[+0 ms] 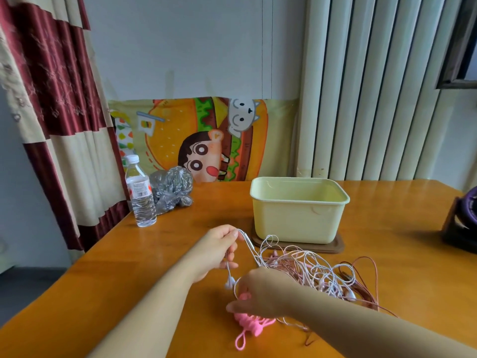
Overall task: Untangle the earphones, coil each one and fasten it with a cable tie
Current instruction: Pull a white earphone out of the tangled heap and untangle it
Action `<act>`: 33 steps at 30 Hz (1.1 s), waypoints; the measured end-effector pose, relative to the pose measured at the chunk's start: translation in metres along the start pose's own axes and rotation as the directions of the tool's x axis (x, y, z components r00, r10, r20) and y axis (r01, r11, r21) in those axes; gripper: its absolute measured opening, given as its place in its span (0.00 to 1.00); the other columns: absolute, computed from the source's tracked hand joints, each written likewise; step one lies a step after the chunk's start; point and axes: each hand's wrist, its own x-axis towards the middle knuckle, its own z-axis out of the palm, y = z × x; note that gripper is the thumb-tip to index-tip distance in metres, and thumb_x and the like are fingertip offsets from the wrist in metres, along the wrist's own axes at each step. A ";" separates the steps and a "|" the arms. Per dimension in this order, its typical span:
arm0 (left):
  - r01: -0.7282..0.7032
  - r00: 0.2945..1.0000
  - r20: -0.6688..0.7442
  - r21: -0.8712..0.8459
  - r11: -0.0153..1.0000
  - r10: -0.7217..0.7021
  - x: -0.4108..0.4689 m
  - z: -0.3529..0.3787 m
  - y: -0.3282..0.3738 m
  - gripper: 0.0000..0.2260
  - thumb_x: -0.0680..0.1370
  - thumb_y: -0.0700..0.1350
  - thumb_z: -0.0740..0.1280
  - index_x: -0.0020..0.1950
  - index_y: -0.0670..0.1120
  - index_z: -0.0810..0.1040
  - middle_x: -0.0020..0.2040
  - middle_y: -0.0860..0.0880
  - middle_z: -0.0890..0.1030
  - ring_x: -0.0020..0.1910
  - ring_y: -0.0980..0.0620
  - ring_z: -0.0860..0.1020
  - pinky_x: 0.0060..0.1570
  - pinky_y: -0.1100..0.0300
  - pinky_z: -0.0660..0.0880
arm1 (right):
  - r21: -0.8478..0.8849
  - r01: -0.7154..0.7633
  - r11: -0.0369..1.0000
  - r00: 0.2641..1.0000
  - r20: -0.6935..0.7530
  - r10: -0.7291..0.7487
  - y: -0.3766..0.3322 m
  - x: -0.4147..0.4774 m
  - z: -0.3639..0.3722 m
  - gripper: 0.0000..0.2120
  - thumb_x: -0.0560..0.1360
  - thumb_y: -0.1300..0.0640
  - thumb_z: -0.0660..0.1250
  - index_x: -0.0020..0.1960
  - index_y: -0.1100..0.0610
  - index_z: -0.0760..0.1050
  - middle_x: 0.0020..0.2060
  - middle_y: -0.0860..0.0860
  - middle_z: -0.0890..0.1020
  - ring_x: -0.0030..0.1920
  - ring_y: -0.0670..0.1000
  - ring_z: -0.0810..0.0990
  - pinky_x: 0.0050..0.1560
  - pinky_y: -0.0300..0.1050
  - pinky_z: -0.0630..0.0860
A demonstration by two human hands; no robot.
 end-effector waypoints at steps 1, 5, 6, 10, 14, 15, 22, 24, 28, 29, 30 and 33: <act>-0.004 1.000 0.007 0.002 1.000 0.004 -0.001 0.000 0.002 0.11 0.83 0.45 0.55 0.51 0.44 0.76 0.33 0.51 0.69 0.30 0.57 0.69 0.39 0.60 0.78 | 0.009 -0.028 1.000 0.999 -0.025 0.028 -0.003 0.002 0.003 0.23 0.74 0.38 0.62 0.53 0.56 0.79 0.45 0.55 0.82 0.45 0.55 0.80 0.46 0.48 0.77; -0.098 0.994 -0.027 0.152 0.984 0.103 -0.002 -0.005 0.009 0.12 0.83 0.45 0.55 0.49 0.47 0.77 0.32 0.53 0.67 0.27 0.59 0.64 0.30 0.66 0.65 | -0.005 -0.042 0.999 0.997 -0.062 0.042 -0.013 0.011 0.012 0.15 0.77 0.45 0.61 0.53 0.55 0.79 0.49 0.55 0.82 0.49 0.56 0.80 0.47 0.46 0.75; -0.135 0.987 -0.053 0.232 0.963 0.151 -0.002 -0.009 0.012 0.12 0.83 0.46 0.55 0.49 0.48 0.78 0.33 0.53 0.67 0.28 0.60 0.65 0.30 0.67 0.63 | -0.007 -0.030 1.000 0.998 -0.063 0.029 -0.015 0.013 0.011 0.15 0.77 0.44 0.62 0.53 0.54 0.79 0.49 0.54 0.82 0.50 0.56 0.79 0.48 0.46 0.76; -0.194 0.964 -0.112 0.328 0.925 0.242 -0.005 -0.030 0.022 0.12 0.82 0.46 0.56 0.48 0.50 0.80 0.32 0.56 0.69 0.30 0.60 0.67 0.29 0.68 0.63 | 0.160 0.145 0.976 0.972 -0.209 -0.110 -0.010 0.007 -0.020 0.14 0.73 0.43 0.67 0.48 0.54 0.80 0.44 0.49 0.83 0.45 0.48 0.80 0.47 0.44 0.78; -0.180 0.978 -0.094 0.065 0.982 0.185 -0.010 -0.059 0.037 0.11 0.83 0.46 0.56 0.50 0.45 0.78 0.28 0.56 0.63 0.24 0.59 0.59 0.27 0.65 0.56 | 0.303 0.279 0.911 0.836 -0.543 -0.076 0.009 -0.016 -0.086 0.06 0.70 0.54 0.74 0.44 0.54 0.80 0.35 0.42 0.76 0.33 0.36 0.74 0.34 0.29 0.66; -0.182 0.980 -0.082 -0.022 0.983 0.179 -0.011 -0.064 0.041 0.11 0.83 0.45 0.56 0.51 0.44 0.77 0.27 0.55 0.62 0.25 0.59 0.58 0.26 0.65 0.56 | 0.316 0.285 0.905 0.794 -0.606 -0.038 0.015 -0.021 -0.100 0.04 0.71 0.57 0.73 0.45 0.53 0.79 0.33 0.41 0.74 0.32 0.36 0.73 0.32 0.29 0.65; -0.206 0.971 -0.027 -0.602 0.771 0.239 -0.012 -0.049 0.075 0.09 0.79 0.45 0.59 0.45 0.45 0.78 0.26 0.53 0.63 0.22 0.59 0.59 0.23 0.67 0.55 | 0.504 0.409 0.761 0.637 -0.755 0.158 0.033 -0.030 -0.143 0.15 0.82 0.58 0.54 0.65 0.54 0.73 0.51 0.40 0.79 0.53 0.44 0.80 0.52 0.32 0.75; -0.169 0.978 -0.042 -0.732 0.660 0.204 -0.009 -0.041 0.079 0.11 0.80 0.46 0.58 0.43 0.47 0.78 0.27 0.54 0.68 0.20 0.60 0.59 0.23 0.68 0.56 | 0.496 0.439 0.749 0.619 -0.771 0.147 0.033 -0.033 -0.142 0.17 0.82 0.55 0.53 0.68 0.54 0.70 0.58 0.42 0.78 0.59 0.41 0.76 0.60 0.33 0.72; -0.168 0.983 -0.108 -0.862 0.478 0.150 -0.003 -0.032 0.081 0.12 0.82 0.49 0.56 0.45 0.49 0.76 0.44 0.50 0.84 0.19 0.60 0.58 0.23 0.69 0.57 | 0.558 0.346 0.754 0.694 -0.694 0.195 0.039 -0.047 -0.148 0.17 0.82 0.53 0.52 0.67 0.56 0.70 0.55 0.49 0.81 0.52 0.45 0.81 0.56 0.35 0.75; -0.177 0.982 -0.125 -0.873 0.454 0.142 -0.001 -0.031 0.081 0.12 0.82 0.49 0.56 0.45 0.49 0.76 0.51 0.48 0.84 0.18 0.59 0.59 0.23 0.70 0.57 | 0.627 0.287 0.724 0.777 -0.595 0.207 0.040 -0.053 -0.151 0.16 0.82 0.52 0.52 0.64 0.56 0.72 0.47 0.51 0.84 0.40 0.47 0.83 0.47 0.37 0.78; -0.184 0.981 -0.136 -0.875 0.448 0.138 0.000 -0.030 0.080 0.12 0.82 0.49 0.56 0.45 0.48 0.75 0.56 0.46 0.83 0.19 0.59 0.59 0.23 0.70 0.58 | 0.653 0.212 0.727 0.844 -0.498 0.202 0.041 -0.058 -0.154 0.16 0.82 0.51 0.53 0.60 0.56 0.75 0.37 0.51 0.84 0.30 0.45 0.79 0.38 0.36 0.78; -0.166 0.980 -0.069 -0.798 0.579 0.186 -0.003 -0.015 0.082 0.09 0.79 0.48 0.59 0.46 0.47 0.76 0.61 0.43 0.79 0.20 0.60 0.59 0.23 0.70 0.62 | 0.525 0.072 0.848 0.901 -0.399 0.171 0.040 -0.066 -0.157 0.16 0.81 0.49 0.57 0.50 0.55 0.81 0.24 0.47 0.74 0.24 0.42 0.69 0.28 0.32 0.68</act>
